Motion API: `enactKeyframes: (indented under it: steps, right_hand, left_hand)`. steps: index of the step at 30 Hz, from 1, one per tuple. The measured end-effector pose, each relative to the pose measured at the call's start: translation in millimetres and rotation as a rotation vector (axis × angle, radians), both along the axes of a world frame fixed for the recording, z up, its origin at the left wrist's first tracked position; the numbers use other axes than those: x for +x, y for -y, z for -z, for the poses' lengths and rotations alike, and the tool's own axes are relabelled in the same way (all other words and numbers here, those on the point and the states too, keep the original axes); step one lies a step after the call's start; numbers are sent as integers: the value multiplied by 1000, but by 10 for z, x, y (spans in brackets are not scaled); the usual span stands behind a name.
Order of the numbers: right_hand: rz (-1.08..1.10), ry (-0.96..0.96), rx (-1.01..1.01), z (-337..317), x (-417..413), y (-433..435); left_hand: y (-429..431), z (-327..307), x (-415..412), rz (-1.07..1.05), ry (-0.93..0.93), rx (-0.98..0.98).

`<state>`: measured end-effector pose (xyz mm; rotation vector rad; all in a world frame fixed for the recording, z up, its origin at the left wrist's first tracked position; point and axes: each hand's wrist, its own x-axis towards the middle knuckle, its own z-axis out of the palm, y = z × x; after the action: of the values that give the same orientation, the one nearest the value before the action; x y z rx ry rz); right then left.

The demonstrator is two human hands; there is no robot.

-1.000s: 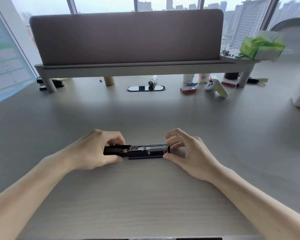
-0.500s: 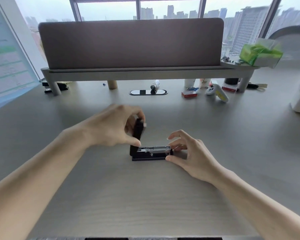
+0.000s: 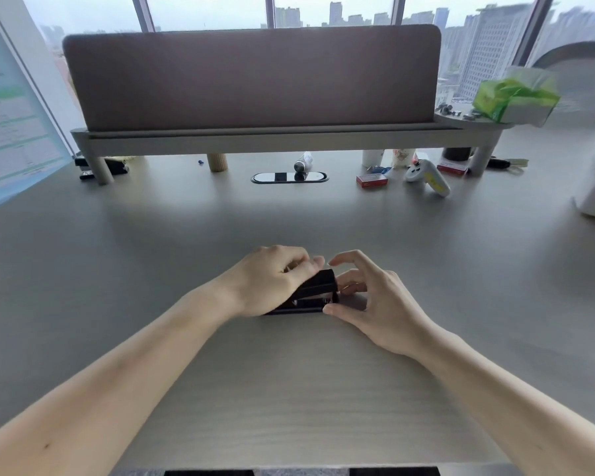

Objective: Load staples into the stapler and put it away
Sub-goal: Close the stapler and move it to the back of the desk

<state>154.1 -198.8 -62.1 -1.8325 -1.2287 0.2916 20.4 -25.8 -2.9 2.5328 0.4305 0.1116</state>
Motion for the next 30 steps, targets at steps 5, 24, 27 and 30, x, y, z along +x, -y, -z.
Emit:
enactKeyframes:
  steps: [5, 24, 27, 30]
  right_hand:
    - [-2, 14, -2, 2, -5, -4]
    - [8, 86, -17, 17, 19, 9]
    - [27, 170, -15, -1, 35, 57]
    - [-11, 367, -134, -76, 87, 121]
  left_hand:
    - [148, 135, 148, -107, -23, 46]
    - [88, 294, 131, -70, 223, 115]
    - [-41, 236, -34, -33, 261, 67]
    - [-163, 174, -253, 53, 211, 98]
